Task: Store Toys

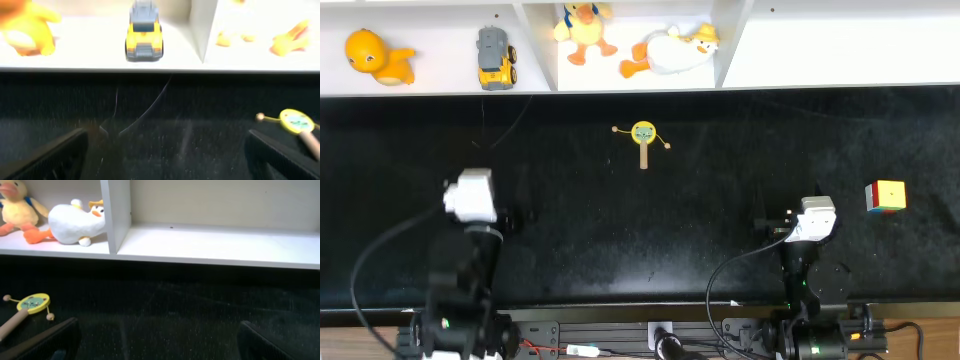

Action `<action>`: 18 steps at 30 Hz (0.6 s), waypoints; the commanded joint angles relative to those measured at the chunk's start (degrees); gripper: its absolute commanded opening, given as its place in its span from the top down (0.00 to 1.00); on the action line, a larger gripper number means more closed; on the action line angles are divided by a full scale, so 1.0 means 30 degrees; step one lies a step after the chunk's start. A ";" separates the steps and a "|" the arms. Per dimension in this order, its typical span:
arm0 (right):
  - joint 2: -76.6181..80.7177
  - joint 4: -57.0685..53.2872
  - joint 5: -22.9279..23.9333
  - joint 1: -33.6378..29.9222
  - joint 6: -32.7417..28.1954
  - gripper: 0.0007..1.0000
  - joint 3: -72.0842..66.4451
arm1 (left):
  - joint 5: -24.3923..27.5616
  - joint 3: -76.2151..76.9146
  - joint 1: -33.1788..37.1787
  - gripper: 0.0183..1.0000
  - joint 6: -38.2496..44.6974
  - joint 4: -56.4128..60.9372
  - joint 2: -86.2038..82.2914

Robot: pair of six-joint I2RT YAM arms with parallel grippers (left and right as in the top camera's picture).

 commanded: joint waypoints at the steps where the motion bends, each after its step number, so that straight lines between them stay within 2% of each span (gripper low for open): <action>1: -0.0175 0.0058 0.0051 0.0087 0.0058 0.00 0.0036 | 0.0415 -0.2798 -0.0087 0.00 0.2718 0.1770 -0.3825; 2: -0.0175 0.0058 0.0051 0.0087 0.0058 0.00 0.0036 | 0.0510 -0.3322 -0.0087 0.00 0.3279 0.2280 -0.4532; 6: -0.0175 0.0058 0.0051 0.0087 0.0058 0.00 0.0036 | 0.0466 -0.3475 -0.0022 0.01 0.4517 0.0408 -0.6790; 10: -0.0175 0.0058 0.0051 0.0087 0.0058 0.00 0.0036 | 0.0546 -0.3468 0.0408 0.00 0.3461 -0.1727 -0.7424; 18: -0.0175 0.0058 0.0051 0.0087 0.0058 0.01 0.0036 | 0.1195 -0.3461 0.0918 0.00 0.3249 -0.1639 -0.7410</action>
